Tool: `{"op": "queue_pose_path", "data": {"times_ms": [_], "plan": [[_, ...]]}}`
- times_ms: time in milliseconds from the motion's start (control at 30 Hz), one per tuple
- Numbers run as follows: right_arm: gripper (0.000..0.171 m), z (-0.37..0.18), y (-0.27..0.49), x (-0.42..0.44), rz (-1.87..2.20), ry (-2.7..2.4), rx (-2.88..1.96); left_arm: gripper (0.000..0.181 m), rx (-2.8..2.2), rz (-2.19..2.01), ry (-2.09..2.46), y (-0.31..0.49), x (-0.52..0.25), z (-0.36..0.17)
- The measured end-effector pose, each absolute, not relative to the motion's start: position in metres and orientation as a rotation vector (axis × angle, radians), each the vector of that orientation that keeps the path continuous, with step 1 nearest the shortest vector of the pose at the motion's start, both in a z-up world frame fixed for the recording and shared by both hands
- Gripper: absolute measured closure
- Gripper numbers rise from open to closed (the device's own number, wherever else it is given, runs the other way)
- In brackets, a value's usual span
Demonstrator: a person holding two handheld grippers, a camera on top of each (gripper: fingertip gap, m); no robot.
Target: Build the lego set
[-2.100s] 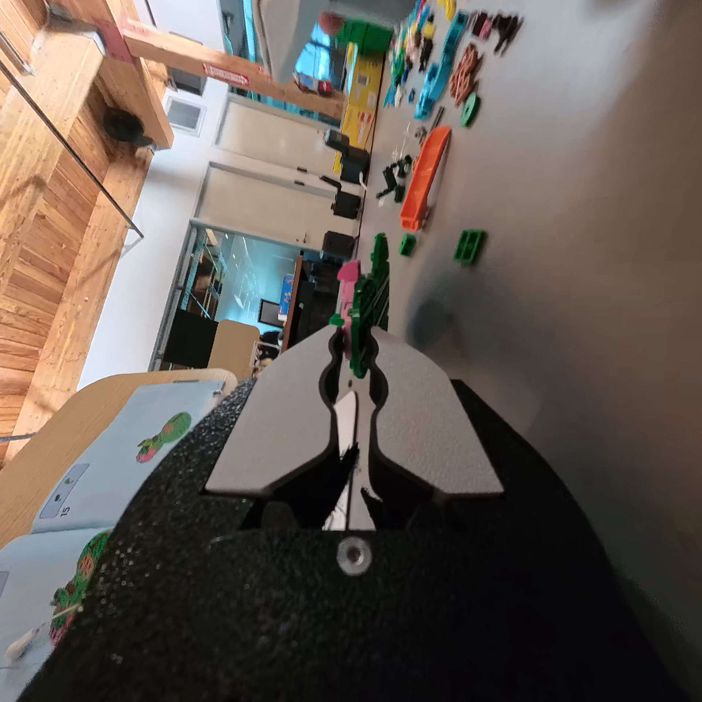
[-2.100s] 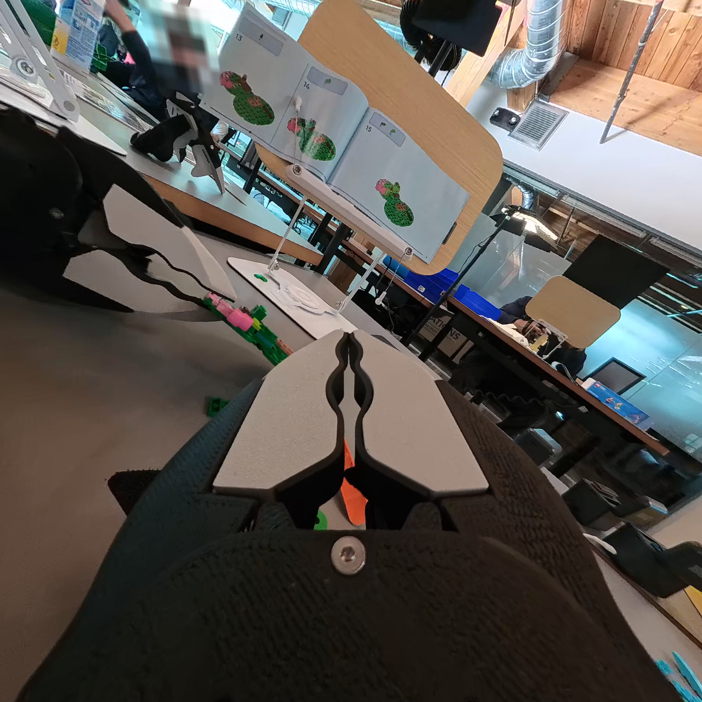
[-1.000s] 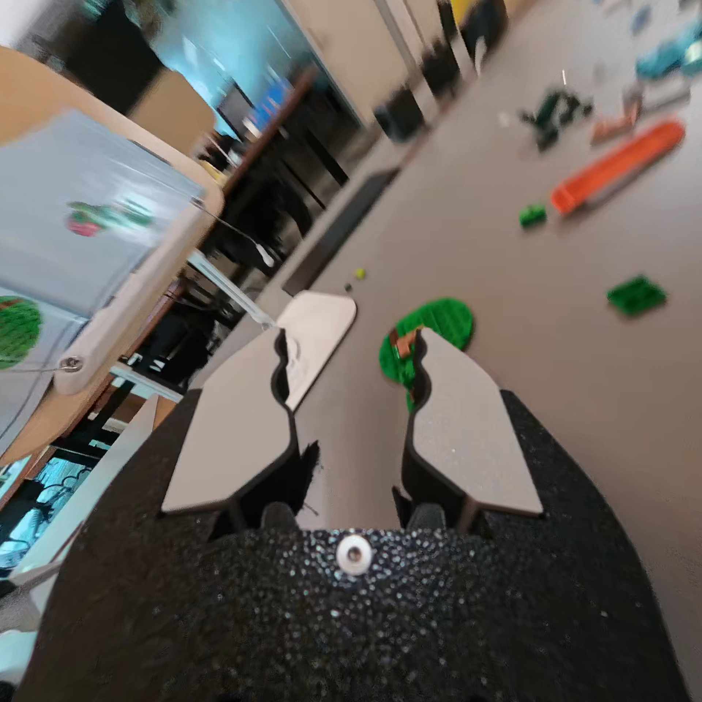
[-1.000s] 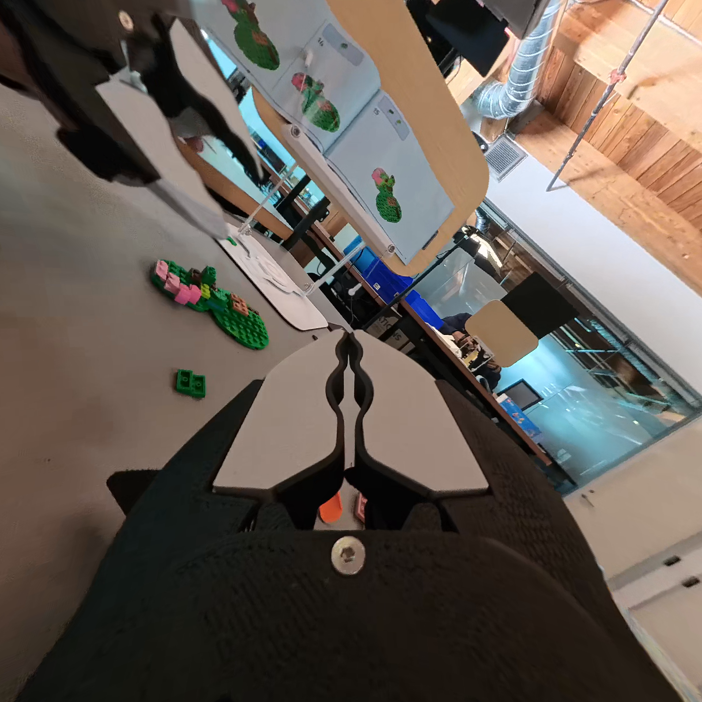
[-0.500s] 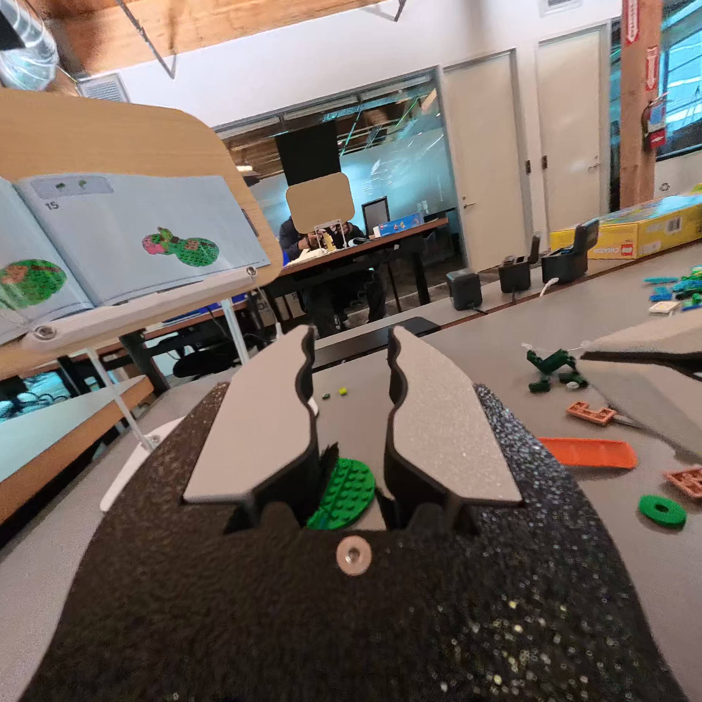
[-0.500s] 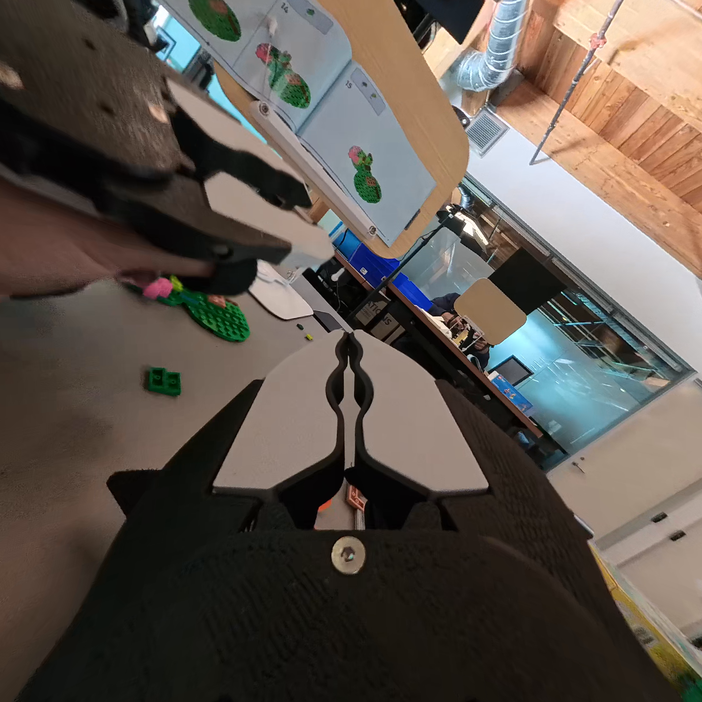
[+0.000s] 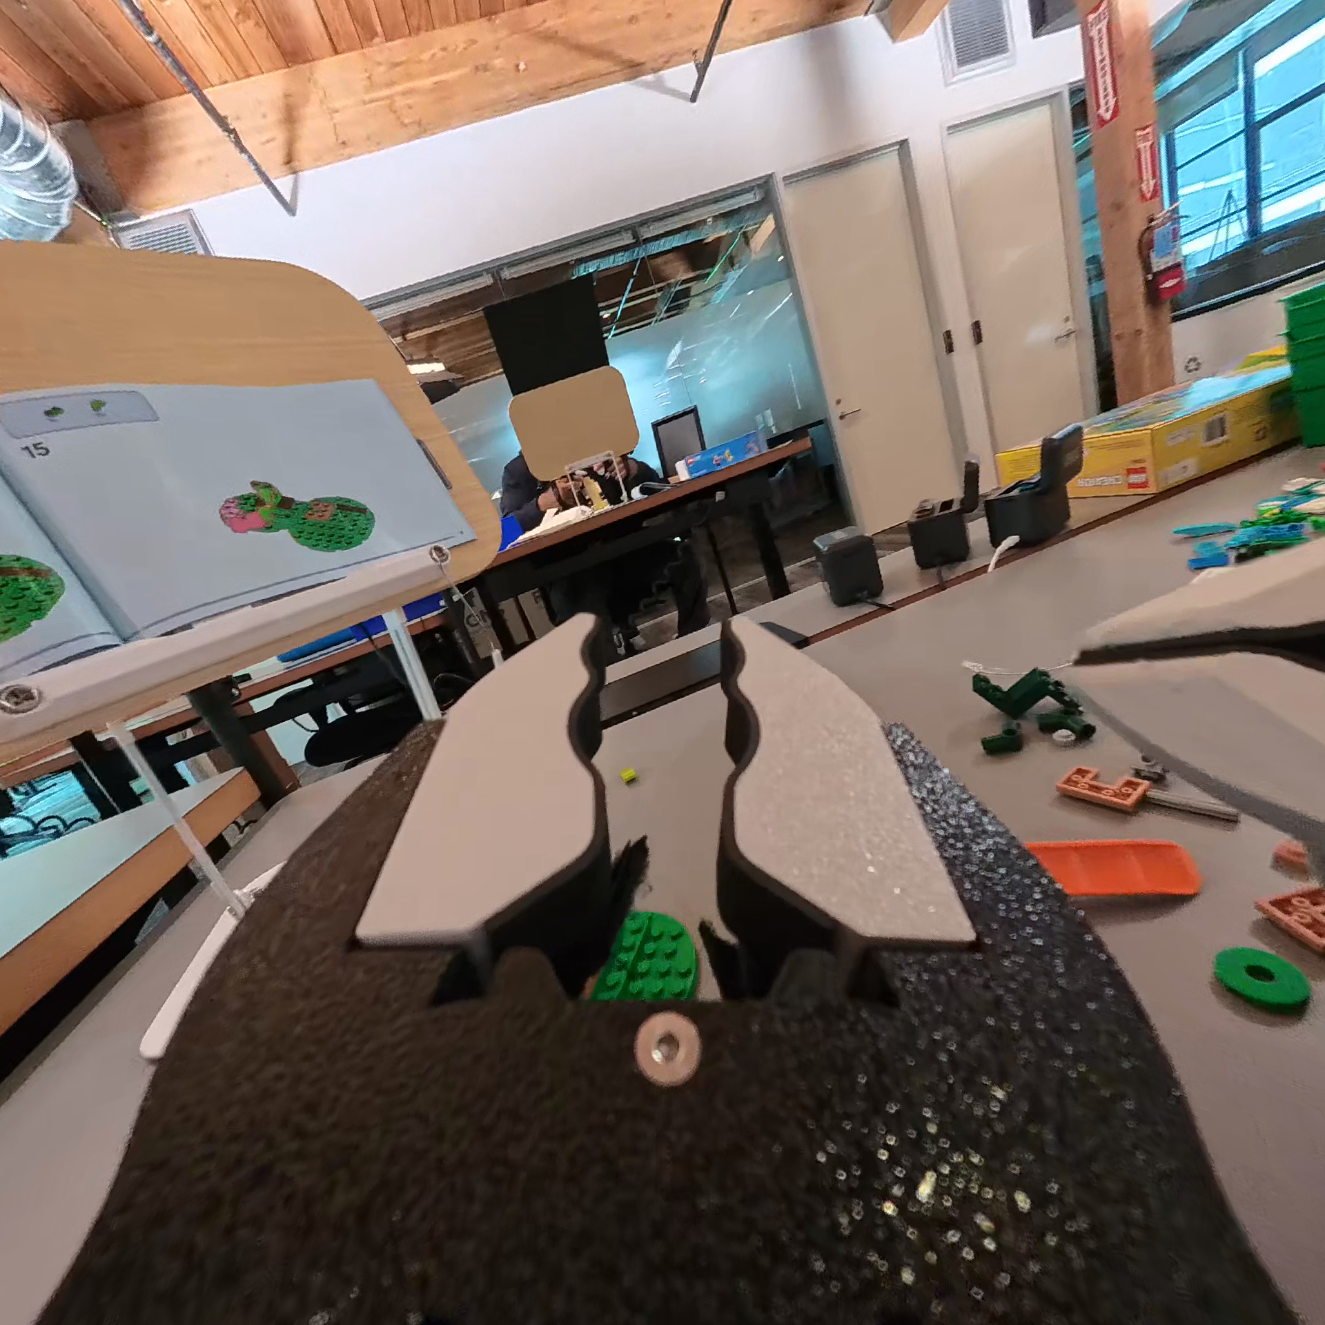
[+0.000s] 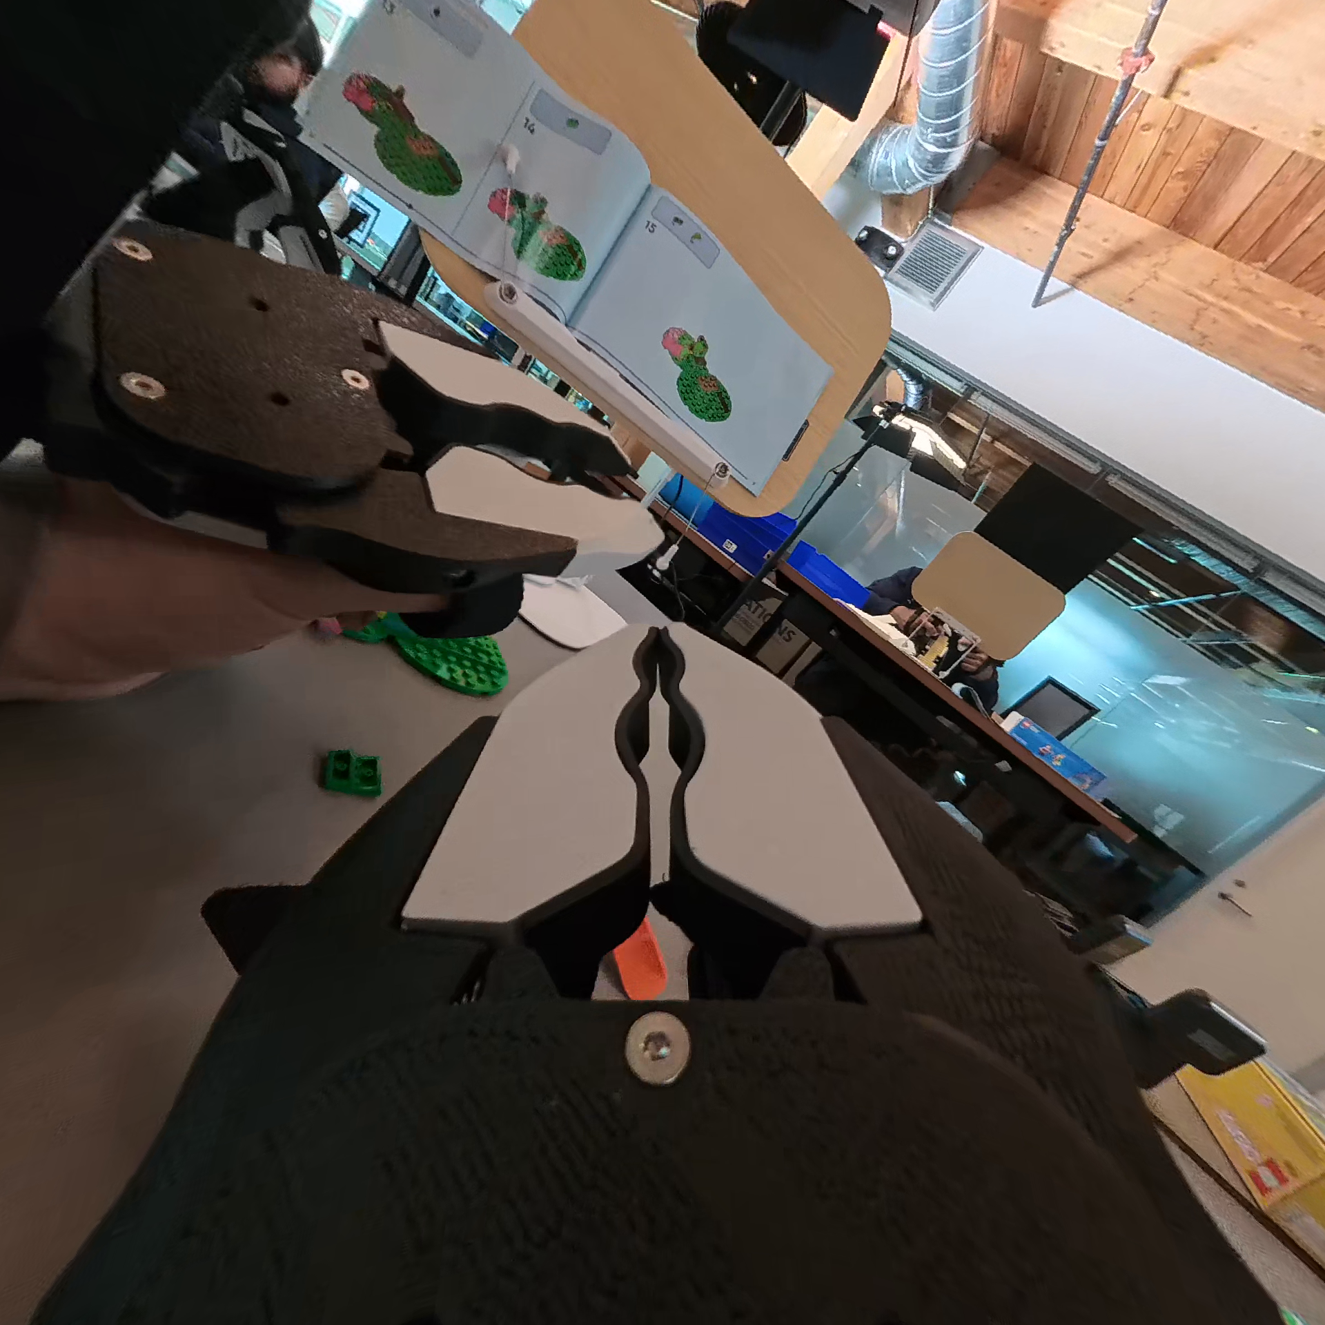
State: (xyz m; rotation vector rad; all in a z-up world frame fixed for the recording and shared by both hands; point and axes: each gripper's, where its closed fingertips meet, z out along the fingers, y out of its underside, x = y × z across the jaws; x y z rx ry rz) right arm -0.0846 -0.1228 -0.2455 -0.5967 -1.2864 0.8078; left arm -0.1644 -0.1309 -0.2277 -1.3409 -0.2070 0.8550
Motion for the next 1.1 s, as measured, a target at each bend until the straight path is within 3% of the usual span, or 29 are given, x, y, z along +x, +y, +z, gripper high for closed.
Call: {"op": "queue_pose_path", "data": {"times_ms": [800, 1100], "plan": [[0.171, -0.232, -0.13, -0.074, 1.25, -1.239, -0.71, 0.157, -1.429, 0.826, -0.091, -0.131, -0.162, -0.243], [0.171, -0.23, -0.105, -0.074, 1.232, -1.155, -0.819, 0.158, -1.436, 0.795, -0.102, -0.134, -0.163, -0.244]]}}
